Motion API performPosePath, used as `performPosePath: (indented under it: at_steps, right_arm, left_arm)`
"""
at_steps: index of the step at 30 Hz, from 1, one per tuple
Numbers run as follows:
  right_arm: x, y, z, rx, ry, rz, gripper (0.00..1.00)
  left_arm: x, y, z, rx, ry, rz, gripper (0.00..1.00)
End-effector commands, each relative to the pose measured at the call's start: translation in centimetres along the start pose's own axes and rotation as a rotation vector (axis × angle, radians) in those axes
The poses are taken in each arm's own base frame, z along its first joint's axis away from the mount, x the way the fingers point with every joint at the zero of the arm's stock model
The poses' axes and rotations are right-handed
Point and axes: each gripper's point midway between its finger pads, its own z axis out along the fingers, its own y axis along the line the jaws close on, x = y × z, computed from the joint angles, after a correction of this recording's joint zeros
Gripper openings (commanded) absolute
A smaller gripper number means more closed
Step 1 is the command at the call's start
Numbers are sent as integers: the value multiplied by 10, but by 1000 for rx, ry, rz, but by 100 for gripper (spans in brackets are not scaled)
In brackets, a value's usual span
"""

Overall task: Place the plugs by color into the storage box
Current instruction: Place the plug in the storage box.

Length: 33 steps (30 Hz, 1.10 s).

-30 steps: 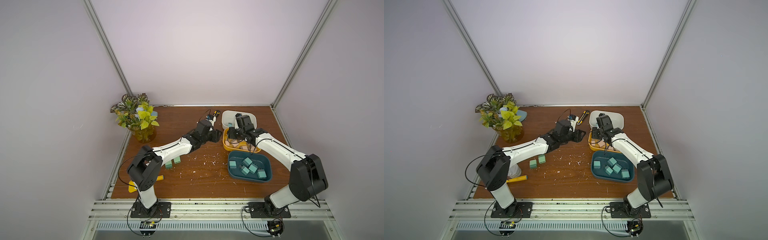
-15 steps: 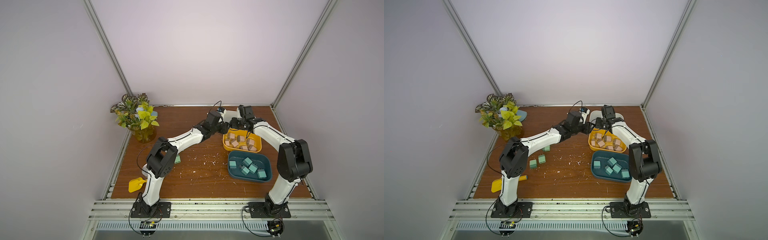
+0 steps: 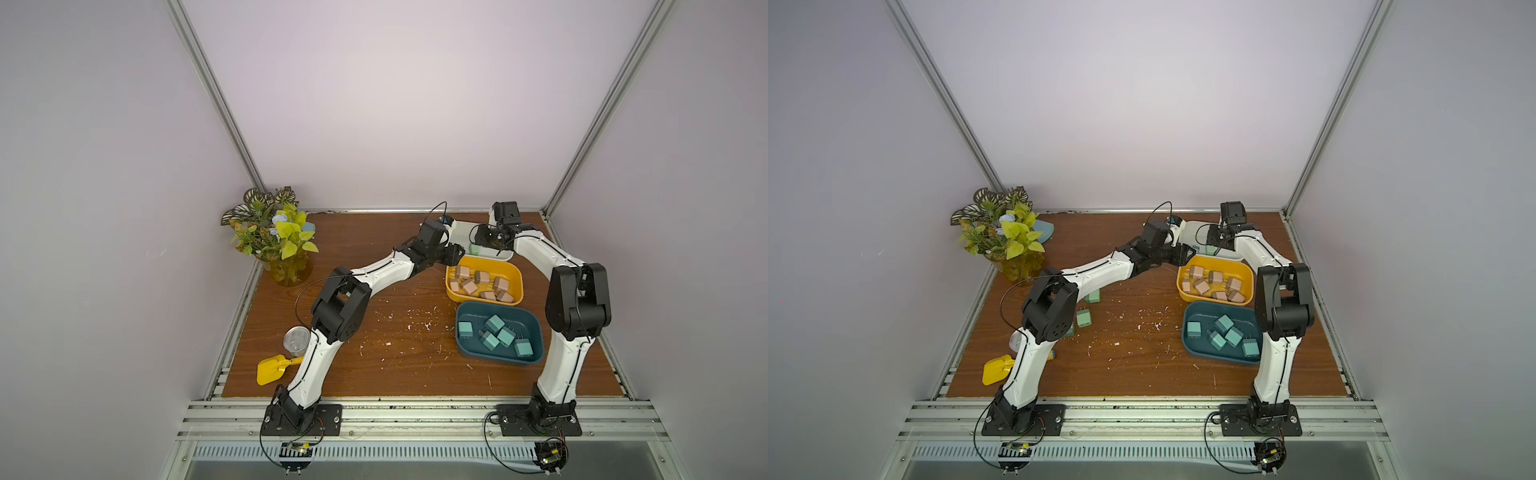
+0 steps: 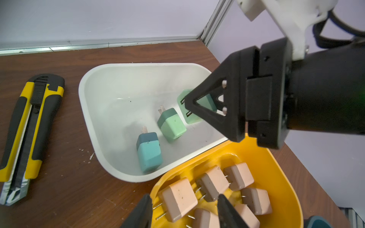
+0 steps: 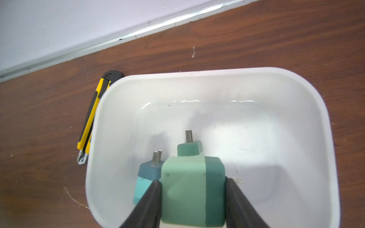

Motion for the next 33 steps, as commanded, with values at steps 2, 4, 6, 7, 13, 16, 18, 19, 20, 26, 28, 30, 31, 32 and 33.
performPosePath:
  at_steps: [2, 4, 6, 7, 13, 16, 18, 19, 20, 26, 28, 30, 31, 32, 33]
  right_arm:
    - [-25, -3, -7, 1, -49, 10, 46]
    - [-28, -8, -5, 21, -52, 11, 58]
    - [-28, -10, -3, 38, -44, 11, 72]
    - [-30, -11, -4, 41, -43, 12, 73]
    - [-30, -3, -27, -3, -60, 25, 73]
    - [-25, 11, -47, -69, -77, 35, 73]
    - [-20, 23, -61, -107, -91, 32, 73]
    - [-14, 31, -67, -130, -87, 30, 73]
    - [-8, 40, -72, -163, -79, 31, 73]
    - [36, 99, -102, -279, -39, 0, 73]
    - [49, 112, -114, -287, -38, -18, 73]
    - [61, 122, -125, -307, -40, -17, 73]
    - [67, 127, -133, -322, -43, -12, 72]
    - [72, 131, -139, -335, -45, -5, 72]
    - [76, 135, -147, -351, -52, 1, 72]
  left_arm:
    - [-19, 3, 2, 13, -14, 16, 55]
    - [-24, 5, 7, 12, -21, 18, 55]
    - [-29, 5, 12, 17, -28, 16, 55]
    - [-28, 4, 15, 24, -22, 12, 55]
    - [-25, 0, 12, 44, -6, -36, 55]
    - [-24, -6, -2, 40, -10, -38, 55]
    - [-23, -9, -14, 28, -18, -30, 55]
    - [-22, -10, -22, 21, -22, -29, 55]
    - [-21, -12, -29, 17, -24, -30, 55]
    - [-2, -14, -77, -26, -17, -38, 55]
    - [11, -12, -97, -52, -10, -38, 56]
    - [20, -11, -118, -73, -22, -34, 57]
    - [24, -10, -130, -86, -29, -33, 57]
    - [29, -8, -141, -104, -30, -30, 58]
    - [33, -6, -151, -121, -31, -27, 58]
